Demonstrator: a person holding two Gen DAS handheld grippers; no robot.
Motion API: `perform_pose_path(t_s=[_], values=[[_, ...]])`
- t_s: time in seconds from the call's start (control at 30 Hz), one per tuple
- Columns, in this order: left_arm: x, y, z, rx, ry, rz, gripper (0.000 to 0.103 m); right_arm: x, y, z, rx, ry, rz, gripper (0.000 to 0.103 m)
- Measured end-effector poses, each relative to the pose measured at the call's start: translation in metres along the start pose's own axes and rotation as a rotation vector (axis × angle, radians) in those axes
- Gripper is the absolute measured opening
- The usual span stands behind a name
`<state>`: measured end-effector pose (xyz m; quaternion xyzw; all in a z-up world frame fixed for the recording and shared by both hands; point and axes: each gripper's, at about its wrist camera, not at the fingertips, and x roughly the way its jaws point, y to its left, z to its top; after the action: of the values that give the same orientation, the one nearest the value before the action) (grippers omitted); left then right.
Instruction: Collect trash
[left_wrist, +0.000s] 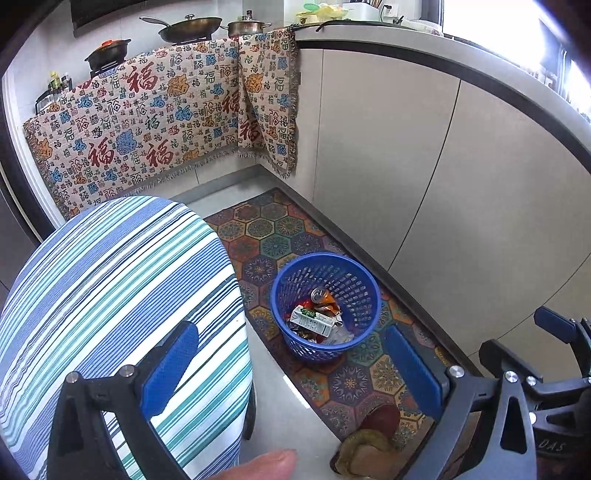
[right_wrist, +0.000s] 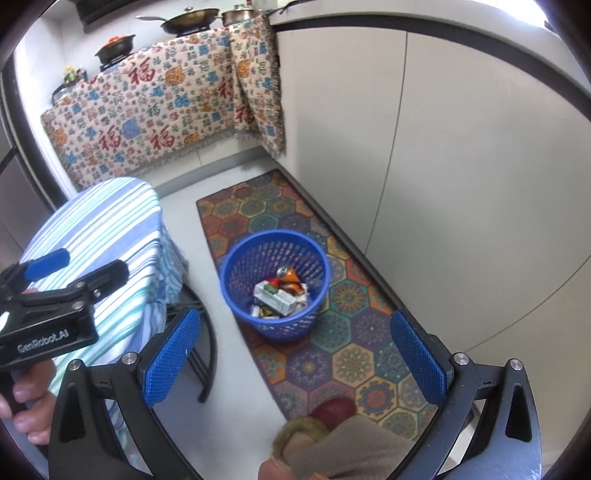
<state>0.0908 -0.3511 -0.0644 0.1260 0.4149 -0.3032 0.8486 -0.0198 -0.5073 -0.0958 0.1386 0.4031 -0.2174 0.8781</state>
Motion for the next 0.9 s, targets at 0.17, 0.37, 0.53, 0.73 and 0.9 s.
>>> perform_pose_path(t_s=[0.17, 0.37, 0.53, 0.73, 0.9], values=[[-0.0046, 0.0013, 0.0019, 0.000, -0.009, 0.004, 0.103, -0.0045, 0.0019, -0.0024, 0.009, 0.005, 0.007, 0.103], [-0.0088, 0.0024, 0.0029, -0.001, -0.014, 0.011, 0.103, -0.0069, 0.0024, -0.0054, 0.012, 0.006, 0.014, 0.103], [-0.0097, 0.0014, 0.0037, 0.001, -0.015, 0.017, 0.103, -0.0078, 0.0007, -0.0062, 0.015, 0.007, 0.023, 0.103], [-0.0086, 0.0014, 0.0047, 0.001, -0.010, 0.021, 0.103, -0.0081, 0.0013, -0.0069, 0.016, 0.011, 0.018, 0.103], [-0.0078, 0.0007, 0.0050, 0.005, -0.008, 0.020, 0.103, -0.0087, 0.0017, -0.0069, 0.014, 0.011, 0.020, 0.103]])
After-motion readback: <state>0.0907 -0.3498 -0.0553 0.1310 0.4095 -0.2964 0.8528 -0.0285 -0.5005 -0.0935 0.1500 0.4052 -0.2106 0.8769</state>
